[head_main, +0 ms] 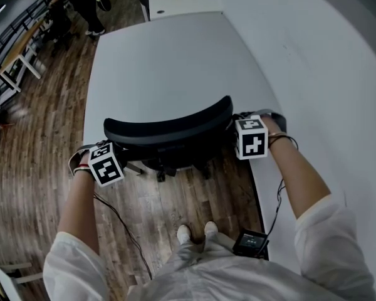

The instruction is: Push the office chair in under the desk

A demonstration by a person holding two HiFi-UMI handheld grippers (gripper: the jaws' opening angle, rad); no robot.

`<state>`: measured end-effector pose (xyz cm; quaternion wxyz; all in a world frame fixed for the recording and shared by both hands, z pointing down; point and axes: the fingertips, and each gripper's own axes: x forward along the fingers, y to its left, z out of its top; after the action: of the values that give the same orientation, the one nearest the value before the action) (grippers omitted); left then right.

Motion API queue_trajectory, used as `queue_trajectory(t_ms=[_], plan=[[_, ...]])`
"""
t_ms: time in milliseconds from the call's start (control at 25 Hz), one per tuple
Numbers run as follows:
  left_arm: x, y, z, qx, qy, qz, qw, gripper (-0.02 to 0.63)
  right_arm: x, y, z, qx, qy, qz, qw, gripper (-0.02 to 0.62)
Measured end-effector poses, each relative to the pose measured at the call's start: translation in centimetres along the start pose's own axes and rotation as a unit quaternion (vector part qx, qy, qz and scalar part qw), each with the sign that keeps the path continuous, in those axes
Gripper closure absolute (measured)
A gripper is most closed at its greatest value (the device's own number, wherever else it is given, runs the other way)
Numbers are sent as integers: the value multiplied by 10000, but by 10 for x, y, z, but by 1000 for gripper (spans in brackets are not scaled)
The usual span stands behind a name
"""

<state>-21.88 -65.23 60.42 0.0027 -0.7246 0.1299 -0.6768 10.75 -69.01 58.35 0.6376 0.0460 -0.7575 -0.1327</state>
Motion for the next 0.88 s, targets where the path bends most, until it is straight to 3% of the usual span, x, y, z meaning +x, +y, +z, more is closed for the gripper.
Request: queue_trajectory(t_ms=[320, 440, 600, 720, 880], plan=[[0, 1, 1, -85, -59, 45, 9999, 441, 0, 0, 0, 35, 18, -33, 10000, 451], [-1, 3, 3, -387, -176, -16, 9991, 386, 0, -2, 1, 152, -22, -48, 9999, 436], [-6, 0, 11, -627, -447, 68, 9970, 229, -5, -3, 0, 317, -44, -149, 9994, 379], [-6, -2, 10, -513, -487, 283, 9971, 210, -17, -7, -5, 374, -77, -364, 9986, 373], [-26, 7, 19, -926, -969, 658, 9888, 210, -29, -6, -8, 635, -276, -617, 9957, 370]])
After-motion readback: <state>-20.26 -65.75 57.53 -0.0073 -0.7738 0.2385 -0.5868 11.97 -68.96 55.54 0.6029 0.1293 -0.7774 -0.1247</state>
